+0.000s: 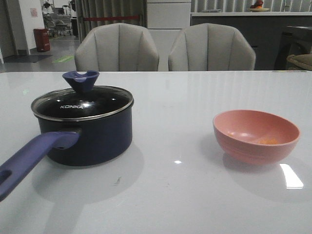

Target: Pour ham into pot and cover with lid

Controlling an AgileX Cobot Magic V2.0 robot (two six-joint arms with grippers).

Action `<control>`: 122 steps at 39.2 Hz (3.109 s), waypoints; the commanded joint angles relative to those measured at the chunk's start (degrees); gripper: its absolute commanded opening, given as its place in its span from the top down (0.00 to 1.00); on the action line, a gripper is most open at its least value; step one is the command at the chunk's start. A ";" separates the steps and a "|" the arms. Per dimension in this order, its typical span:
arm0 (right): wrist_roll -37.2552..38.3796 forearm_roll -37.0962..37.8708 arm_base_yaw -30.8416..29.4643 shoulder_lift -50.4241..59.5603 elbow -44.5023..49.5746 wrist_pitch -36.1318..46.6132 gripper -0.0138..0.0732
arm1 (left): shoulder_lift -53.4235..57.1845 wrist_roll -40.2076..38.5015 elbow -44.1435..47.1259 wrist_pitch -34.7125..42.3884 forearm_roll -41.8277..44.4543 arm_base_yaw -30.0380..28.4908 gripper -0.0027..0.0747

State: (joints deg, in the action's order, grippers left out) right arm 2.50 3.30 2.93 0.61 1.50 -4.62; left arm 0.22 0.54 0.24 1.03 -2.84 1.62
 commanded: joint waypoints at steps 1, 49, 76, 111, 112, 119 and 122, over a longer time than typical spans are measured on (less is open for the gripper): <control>-0.19 0.77 -0.27 1.04 -0.25 4.92 0.67 | 1.09 -0.54 1.18 4.57 -0.44 -0.20 0.79; -0.19 0.77 -0.15 1.04 -0.25 4.62 0.67 | -4.54 -0.54 -11.14 3.57 -0.55 -0.20 0.79; -0.19 0.77 -0.15 1.04 -0.25 4.62 0.67 | -29.07 -0.54 -28.68 -19.58 -0.55 -0.20 0.71; -0.19 0.77 -0.15 1.04 -0.25 4.62 0.67 | -71.95 -3.70 -66.93 -40.79 -4.22 13.42 0.18; -0.19 0.77 -0.15 1.04 -0.25 4.62 0.67 | -73.64 -4.22 -68.18 -41.39 -4.22 14.11 0.18; -0.19 0.77 -0.15 1.04 -0.25 4.62 0.67 | -83.59 -10.64 -78.57 -47.36 -0.56 18.37 0.18; -0.19 0.77 -0.15 1.04 -0.25 4.62 0.67 | -87.12 -13.89 -81.73 -49.39 2.84 20.24 0.18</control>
State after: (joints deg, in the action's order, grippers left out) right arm 2.50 3.30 2.93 0.61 1.50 -4.62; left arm -85.52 -9.20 -76.69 -48.31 -3.09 19.93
